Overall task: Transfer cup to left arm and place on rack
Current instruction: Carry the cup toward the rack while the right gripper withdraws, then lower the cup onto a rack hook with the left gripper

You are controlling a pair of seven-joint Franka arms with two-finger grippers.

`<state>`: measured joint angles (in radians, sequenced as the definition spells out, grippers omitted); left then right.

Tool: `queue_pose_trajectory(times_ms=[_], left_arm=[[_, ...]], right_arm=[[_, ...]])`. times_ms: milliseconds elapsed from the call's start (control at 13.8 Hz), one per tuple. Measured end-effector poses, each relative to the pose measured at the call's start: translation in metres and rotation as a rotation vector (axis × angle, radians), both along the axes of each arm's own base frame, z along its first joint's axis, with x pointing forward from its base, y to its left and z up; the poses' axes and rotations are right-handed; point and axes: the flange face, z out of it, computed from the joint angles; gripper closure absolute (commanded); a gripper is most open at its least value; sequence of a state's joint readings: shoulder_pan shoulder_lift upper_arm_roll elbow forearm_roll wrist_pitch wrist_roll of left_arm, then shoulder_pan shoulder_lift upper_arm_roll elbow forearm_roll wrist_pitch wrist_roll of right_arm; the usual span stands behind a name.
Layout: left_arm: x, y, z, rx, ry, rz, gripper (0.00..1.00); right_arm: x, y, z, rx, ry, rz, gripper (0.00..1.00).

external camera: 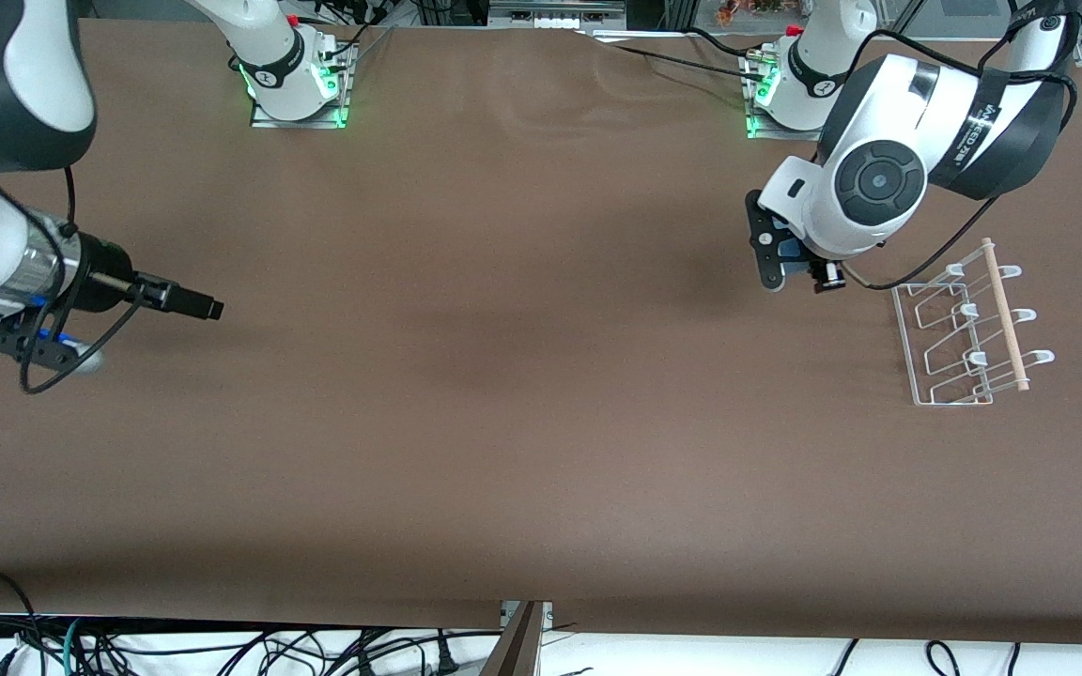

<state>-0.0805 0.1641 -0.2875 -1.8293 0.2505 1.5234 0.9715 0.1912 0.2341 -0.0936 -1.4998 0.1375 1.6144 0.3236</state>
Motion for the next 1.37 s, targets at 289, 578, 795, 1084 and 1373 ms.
queue_pose_trajectory(times_ms=[289,578,795,1084,1373], left_arm=[[-0.003,0.030,-0.030,0.321,0.076,-0.014,1.00],[-0.009,0.053,-0.056,0.531,0.098,-0.083,1.00],[-0.021,0.072,-0.080,0.703,0.090,-0.145,1.00],[-0.033,0.102,-0.100,0.907,0.069,-0.213,1.00],[-0.047,0.133,-0.120,1.080,-0.026,-0.233,1.00]], right_arm=[[-0.040,0.001,0.001,-0.080,-0.056,0.114,0.01],[-0.057,-0.010,0.010,-0.085,-0.072,0.176,0.01],[-0.059,-0.019,0.010,-0.080,-0.060,0.212,0.01],[-0.064,-0.025,0.012,-0.070,-0.042,0.292,0.01],[-0.069,-0.027,0.017,-0.064,-0.025,0.333,0.01]])
